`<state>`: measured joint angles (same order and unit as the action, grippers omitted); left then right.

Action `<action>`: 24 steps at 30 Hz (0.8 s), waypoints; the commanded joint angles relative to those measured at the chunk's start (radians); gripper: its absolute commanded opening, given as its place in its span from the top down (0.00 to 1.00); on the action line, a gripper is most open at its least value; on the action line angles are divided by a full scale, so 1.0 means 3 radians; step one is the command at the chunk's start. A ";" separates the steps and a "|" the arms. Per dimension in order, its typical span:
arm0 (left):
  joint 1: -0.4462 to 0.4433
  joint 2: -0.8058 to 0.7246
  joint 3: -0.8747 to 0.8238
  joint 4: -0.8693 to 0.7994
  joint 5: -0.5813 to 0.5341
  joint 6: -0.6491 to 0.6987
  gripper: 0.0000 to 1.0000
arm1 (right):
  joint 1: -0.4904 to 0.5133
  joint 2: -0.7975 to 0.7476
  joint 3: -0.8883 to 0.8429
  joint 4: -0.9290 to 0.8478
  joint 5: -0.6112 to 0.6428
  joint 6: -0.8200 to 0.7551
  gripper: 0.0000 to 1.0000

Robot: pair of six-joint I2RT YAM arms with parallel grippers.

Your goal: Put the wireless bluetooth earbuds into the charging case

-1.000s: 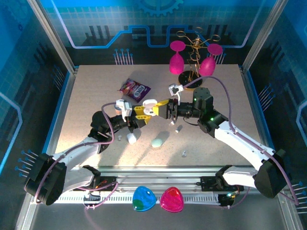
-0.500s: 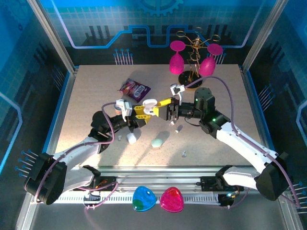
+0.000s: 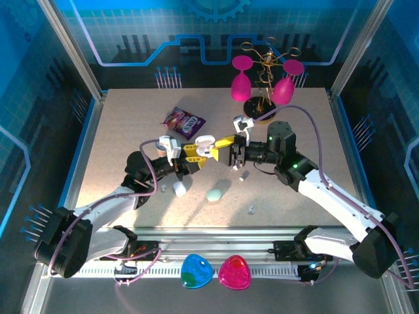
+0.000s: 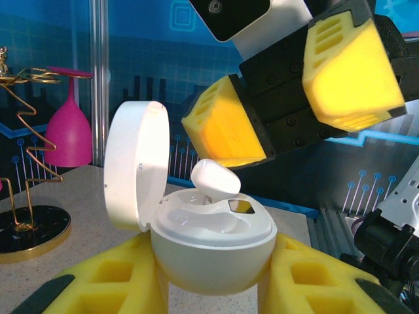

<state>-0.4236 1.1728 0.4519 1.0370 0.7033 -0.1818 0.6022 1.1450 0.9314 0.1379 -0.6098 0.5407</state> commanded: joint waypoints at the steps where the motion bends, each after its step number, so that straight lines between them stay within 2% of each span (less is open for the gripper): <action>1: -0.0025 0.0009 0.0070 0.0143 0.0058 0.0057 0.77 | 0.0069 0.0032 0.0067 -0.0040 -0.0082 -0.0074 0.48; 12: -0.0023 -0.0027 0.0046 0.0122 0.0072 0.0062 0.77 | 0.0069 0.0120 0.0134 -0.0019 -0.0114 -0.0084 0.46; 20: 0.0027 -0.0035 0.0053 0.0036 0.0023 0.0117 0.76 | 0.0053 -0.0273 -0.0096 0.0084 0.0105 -0.0272 0.40; 24: 0.0129 -0.0053 0.0076 0.0020 0.0021 0.0079 0.77 | -0.0029 -0.0530 -0.0414 0.0298 0.0274 -0.0144 0.39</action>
<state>-0.4057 1.1725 0.4519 1.0298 0.7033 -0.1761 0.6071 1.0298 0.8650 0.1684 -0.5747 0.4919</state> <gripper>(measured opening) 0.322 0.604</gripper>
